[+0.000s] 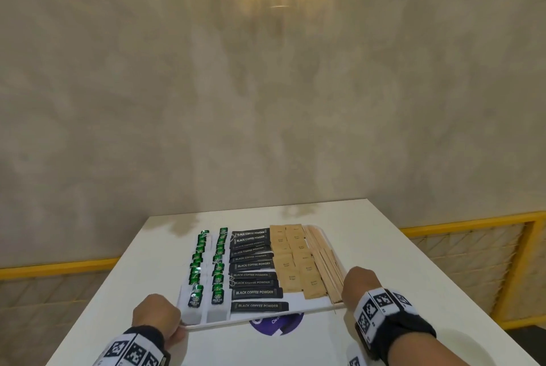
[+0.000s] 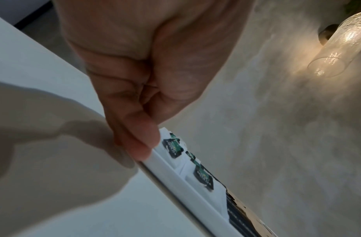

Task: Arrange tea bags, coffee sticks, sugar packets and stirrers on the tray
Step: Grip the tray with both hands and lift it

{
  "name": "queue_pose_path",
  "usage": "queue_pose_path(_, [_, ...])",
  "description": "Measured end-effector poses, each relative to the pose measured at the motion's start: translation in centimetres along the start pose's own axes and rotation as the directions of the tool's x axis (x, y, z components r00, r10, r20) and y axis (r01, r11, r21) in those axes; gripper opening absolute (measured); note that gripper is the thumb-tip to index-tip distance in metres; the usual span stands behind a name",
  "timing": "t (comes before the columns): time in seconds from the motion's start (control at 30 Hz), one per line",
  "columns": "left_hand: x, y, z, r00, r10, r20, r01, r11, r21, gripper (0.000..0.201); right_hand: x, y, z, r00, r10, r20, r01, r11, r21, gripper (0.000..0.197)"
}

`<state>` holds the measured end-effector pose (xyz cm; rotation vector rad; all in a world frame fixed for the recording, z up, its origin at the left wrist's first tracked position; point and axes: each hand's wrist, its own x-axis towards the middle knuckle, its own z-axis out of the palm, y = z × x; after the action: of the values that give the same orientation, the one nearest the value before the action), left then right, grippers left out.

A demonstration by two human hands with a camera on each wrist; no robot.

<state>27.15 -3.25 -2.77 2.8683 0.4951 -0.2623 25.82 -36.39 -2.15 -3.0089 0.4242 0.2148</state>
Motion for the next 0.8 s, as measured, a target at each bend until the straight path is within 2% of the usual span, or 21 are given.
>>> queue_pose_path(0.03, [0.4,0.1,0.0,1.0,-0.009,0.012,0.008,1.0,0.024,0.014,0.2,-0.2,-0.2,1.0,0.005,-0.001,-0.005,1.0,0.007,0.015])
queue_pose_path(0.1, [1.0,0.3,-0.1,1.0,-0.003,0.015,0.002,0.997,0.077,0.019,0.8,-0.3,-0.2,1.0,0.03,0.003,-0.03,0.999,0.028,0.031])
queue_pose_path(0.17, [1.7,0.2,-0.1,1.0,-0.024,0.017,0.023,0.995,0.096,0.02,1.6,-0.5,-0.3,1.0,0.02,0.009,-0.02,0.999,0.031,0.037])
queue_pose_path(0.3, [2.8,-0.1,0.0,1.0,-0.021,0.021,0.017,0.987,0.157,0.022,2.3,-0.8,-0.3,0.999,-0.03,0.023,0.03,0.999,-0.032,0.028])
queue_pose_path(0.37, [3.0,-0.3,0.1,0.999,0.041,-0.002,-0.04,0.977,0.208,0.017,2.5,-1.0,-0.3,0.999,-0.032,0.039,0.033,0.999,-0.042,0.028])
queue_pose_path(0.47, [2.7,-0.1,0.0,0.995,0.084,0.059,-0.098,0.951,0.294,0.027,2.7,-1.3,-0.6,0.998,0.022,0.06,-0.02,0.999,-0.035,0.038])
queue_pose_path(0.6, [3.5,-0.5,0.2,0.966,0.226,0.123,-0.257,0.847,0.466,0.018,2.7,-1.6,-0.8,0.995,0.07,0.065,-0.071,0.997,0.015,0.037])
queue_pose_path(0.73, [3.1,-0.5,0.1,0.983,0.162,0.086,-0.183,0.902,0.391,0.029,2.4,-1.7,-0.8,0.992,0.11,0.054,-0.114,0.99,0.078,0.036])
queue_pose_path(0.8, [2.4,-0.6,0.0,0.986,0.144,0.08,-0.162,0.938,0.306,0.033,2.0,-1.7,-0.9,0.989,0.118,0.094,-0.128,0.985,0.112,0.032])
